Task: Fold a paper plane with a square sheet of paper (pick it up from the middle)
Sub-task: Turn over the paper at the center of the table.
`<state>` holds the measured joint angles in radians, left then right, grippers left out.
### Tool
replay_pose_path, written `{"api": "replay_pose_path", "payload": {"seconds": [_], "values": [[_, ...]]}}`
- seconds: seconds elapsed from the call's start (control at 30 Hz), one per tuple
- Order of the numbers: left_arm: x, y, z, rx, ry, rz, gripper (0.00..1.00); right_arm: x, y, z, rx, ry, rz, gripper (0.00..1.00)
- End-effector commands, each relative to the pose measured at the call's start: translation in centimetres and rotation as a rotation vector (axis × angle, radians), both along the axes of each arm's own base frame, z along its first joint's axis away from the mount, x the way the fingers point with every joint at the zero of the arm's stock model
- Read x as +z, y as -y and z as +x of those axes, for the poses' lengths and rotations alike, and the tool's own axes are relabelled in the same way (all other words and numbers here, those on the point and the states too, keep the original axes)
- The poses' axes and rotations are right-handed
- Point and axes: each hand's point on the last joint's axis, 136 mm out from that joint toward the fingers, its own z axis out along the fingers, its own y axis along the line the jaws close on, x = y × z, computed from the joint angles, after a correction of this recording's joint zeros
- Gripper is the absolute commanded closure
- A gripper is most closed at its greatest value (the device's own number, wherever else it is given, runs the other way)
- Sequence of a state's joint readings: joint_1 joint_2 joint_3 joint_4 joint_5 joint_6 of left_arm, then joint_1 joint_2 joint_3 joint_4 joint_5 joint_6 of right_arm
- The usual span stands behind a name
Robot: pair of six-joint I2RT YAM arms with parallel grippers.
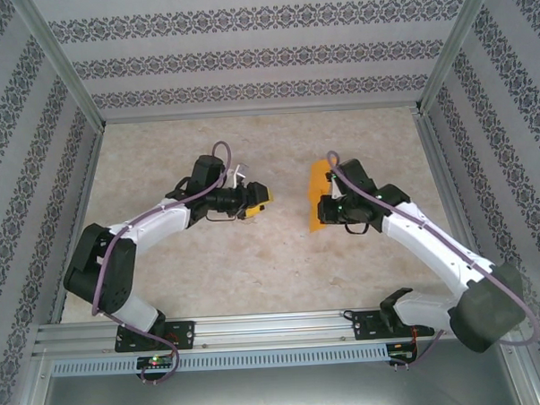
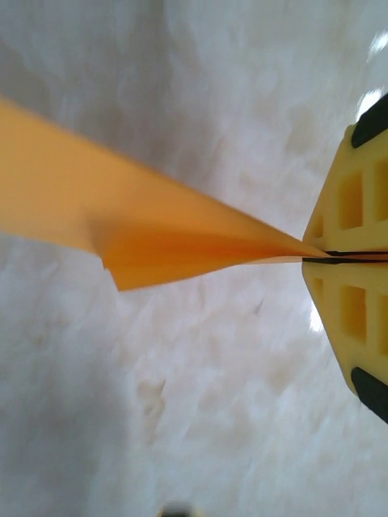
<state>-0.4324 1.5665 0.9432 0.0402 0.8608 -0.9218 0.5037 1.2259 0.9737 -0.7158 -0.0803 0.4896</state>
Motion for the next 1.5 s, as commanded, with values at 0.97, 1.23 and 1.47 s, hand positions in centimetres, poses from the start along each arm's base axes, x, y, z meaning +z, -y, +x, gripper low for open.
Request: {"api": "replay_pose_path", "payload": {"seconds": [0.97,1.23,1.47], "values": [[-2.8,-11.7,-6.0,0.187,-0.075,0.209,0.36,-8.2,-15.9,-2.0,0.430,-0.168,-0.237,0.56],[-3.2,-10.2,-5.0,0.119,-0.066,0.213,0.37,-6.6,-10.0,-0.8,0.319,-0.167,-0.133,0.53],[-2.9,-5.8,-2.6,0.004,0.004,0.306,0.45,-7.6,-5.0,-0.6,0.190,-0.197,-0.013,0.49]]}}
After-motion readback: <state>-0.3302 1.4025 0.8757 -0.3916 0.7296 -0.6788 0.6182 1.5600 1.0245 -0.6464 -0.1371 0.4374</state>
